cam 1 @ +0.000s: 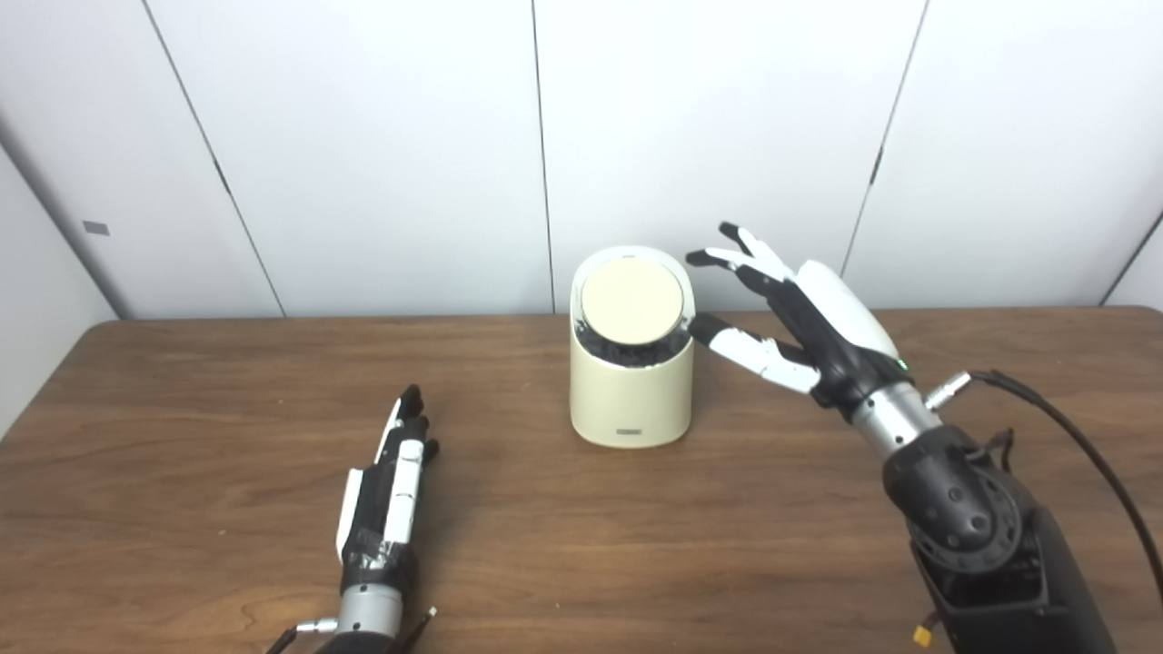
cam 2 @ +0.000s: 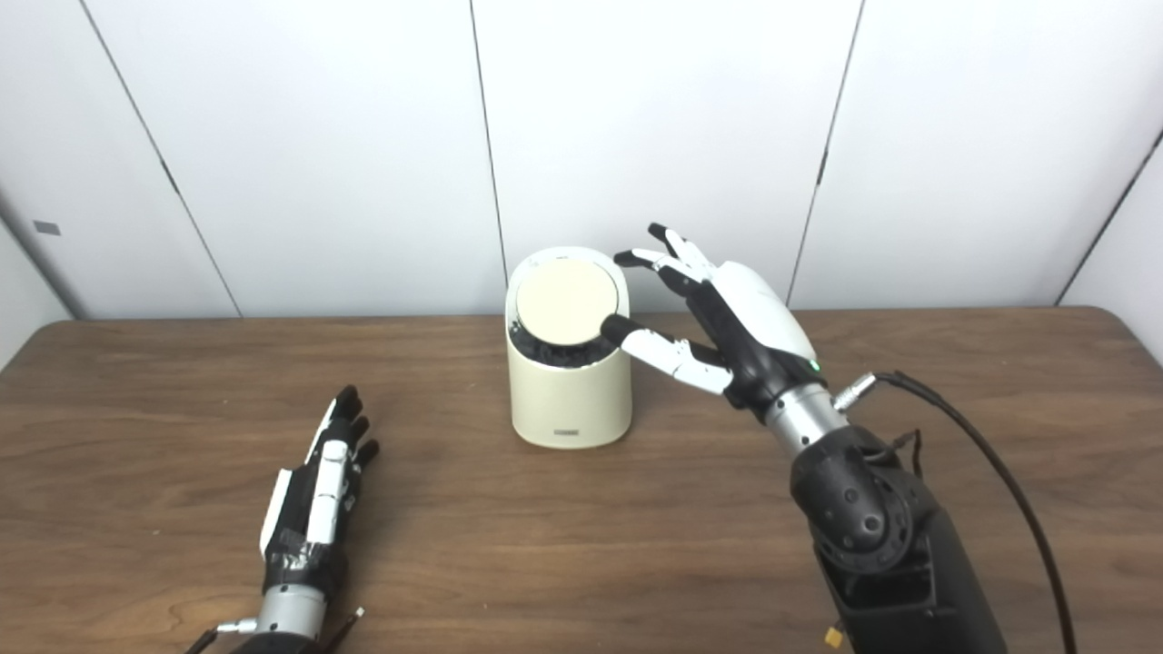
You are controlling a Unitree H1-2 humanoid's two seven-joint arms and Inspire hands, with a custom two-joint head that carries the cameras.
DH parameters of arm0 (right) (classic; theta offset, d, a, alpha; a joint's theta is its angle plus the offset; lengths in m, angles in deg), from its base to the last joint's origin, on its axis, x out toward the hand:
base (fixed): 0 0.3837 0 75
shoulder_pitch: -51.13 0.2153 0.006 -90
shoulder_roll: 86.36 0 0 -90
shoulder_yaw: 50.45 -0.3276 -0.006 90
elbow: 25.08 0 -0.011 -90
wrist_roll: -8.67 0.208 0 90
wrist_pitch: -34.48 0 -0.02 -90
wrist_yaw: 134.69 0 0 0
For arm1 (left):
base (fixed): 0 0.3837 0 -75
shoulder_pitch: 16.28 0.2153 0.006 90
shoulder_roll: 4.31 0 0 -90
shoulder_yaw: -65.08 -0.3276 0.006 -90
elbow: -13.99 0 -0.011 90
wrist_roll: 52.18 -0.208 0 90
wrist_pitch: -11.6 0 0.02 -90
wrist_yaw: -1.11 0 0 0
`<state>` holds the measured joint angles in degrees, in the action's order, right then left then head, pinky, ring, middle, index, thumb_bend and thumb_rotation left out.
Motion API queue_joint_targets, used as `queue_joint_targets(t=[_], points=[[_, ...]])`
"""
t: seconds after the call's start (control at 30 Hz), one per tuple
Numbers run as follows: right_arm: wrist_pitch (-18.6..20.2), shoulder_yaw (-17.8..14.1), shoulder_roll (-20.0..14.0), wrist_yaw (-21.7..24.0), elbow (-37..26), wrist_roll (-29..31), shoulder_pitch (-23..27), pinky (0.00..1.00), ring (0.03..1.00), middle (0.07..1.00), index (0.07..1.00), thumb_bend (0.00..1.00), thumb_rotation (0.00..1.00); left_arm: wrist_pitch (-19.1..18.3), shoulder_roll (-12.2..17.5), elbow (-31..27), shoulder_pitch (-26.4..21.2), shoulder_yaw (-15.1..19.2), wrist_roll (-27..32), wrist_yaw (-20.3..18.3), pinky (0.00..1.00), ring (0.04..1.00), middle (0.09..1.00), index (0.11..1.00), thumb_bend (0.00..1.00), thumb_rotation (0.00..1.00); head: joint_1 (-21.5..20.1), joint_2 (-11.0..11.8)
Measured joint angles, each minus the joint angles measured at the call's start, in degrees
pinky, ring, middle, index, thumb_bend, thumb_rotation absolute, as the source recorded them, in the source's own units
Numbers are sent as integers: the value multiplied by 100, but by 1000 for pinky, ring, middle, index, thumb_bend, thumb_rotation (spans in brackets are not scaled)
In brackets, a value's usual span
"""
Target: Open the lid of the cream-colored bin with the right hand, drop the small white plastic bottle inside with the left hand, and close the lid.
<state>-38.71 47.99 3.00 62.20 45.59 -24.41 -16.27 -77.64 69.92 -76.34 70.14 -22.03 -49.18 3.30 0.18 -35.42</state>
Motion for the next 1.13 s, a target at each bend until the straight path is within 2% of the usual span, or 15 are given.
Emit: queue_joint_targets(t=[0.07, 0.2, 0.27, 0.43, 0.6, 0.7, 0.8, 0.87, 0.97, 1.13], points=[[64, -62, -31, 3, -104, 3, -174, 895, 1000, 989, 878, 517, 1000, -4, 5, 0, 1, 0, 5, -2, 956, 992, 1000, 1000, 571, 878, -17, 0], [77, -199, -150, -20, -112, 43, -407, 926, 1000, 988, 874, 544, 1000, -49, 13, 0, 4, 1, 20, -12, 958, 986, 1000, 1000, 557, 864, -26, -26], [79, -292, -147, -81, -112, 117, -497, 936, 1000, 988, 876, 569, 1000, -50, 16, 0, 4, 3, 20, -12, 956, 980, 1000, 1000, 562, 862, -44, -35], [101, -513, -106, -166, -98, 396, -815, 958, 984, 968, 895, 557, 1000, -52, 22, -1, 4, 10, 36, -21, 969, 981, 1000, 1000, 586, 877, -97, -44], [-100, -1172, 129, -386, 273, 1494, -1230, 927, 972, 976, 946, 605, 1000, -83, 84, -14, 13, 11, 141, -83, 968, 990, 1000, 1000, 575, 933, -167, -70], [-142, -1401, 207, -397, 495, 2114, -1527, 985, 996, 997, 980, 614, 1000, -151, 239, -79, 49, 7, 209, -258, 985, 999, 1000, 1000, 571, 955, -193, -105], [-139, -1675, 517, -475, 687, 2793, -1721, 999, 1000, 1000, 998, 657, 1000, -235, 412, -256, 163, 12, 287, -415, 997, 1000, 1000, 1000, 588, 965, -193, -123], [-180, -1785, 690, -547, 856, 3178, -1795, 1000, 1000, 1000, 1000, 647, 1000, -251, 442, -315, 238, 15, 350, -466, 998, 997, 1000, 1000, 598, 976, -202, -140], [-592, -1827, 816, -624, 1257, 3503, -1841, 1000, 1000, 1000, 1000, 653, 1000, -247, 431, -441, 385, 18, 463, -527, 1000, 1000, 1000, 1000, 607, 990, -220, -149], [-1269, -1695, 862, -909, 1552, 3393, -1942, 1000, 1000, 1000, 1000, 632, 1000, -140, 435, -454, 501, 136, 664, -633, 996, 1000, 1000, 1000, 601, 1000, -211, -167]])
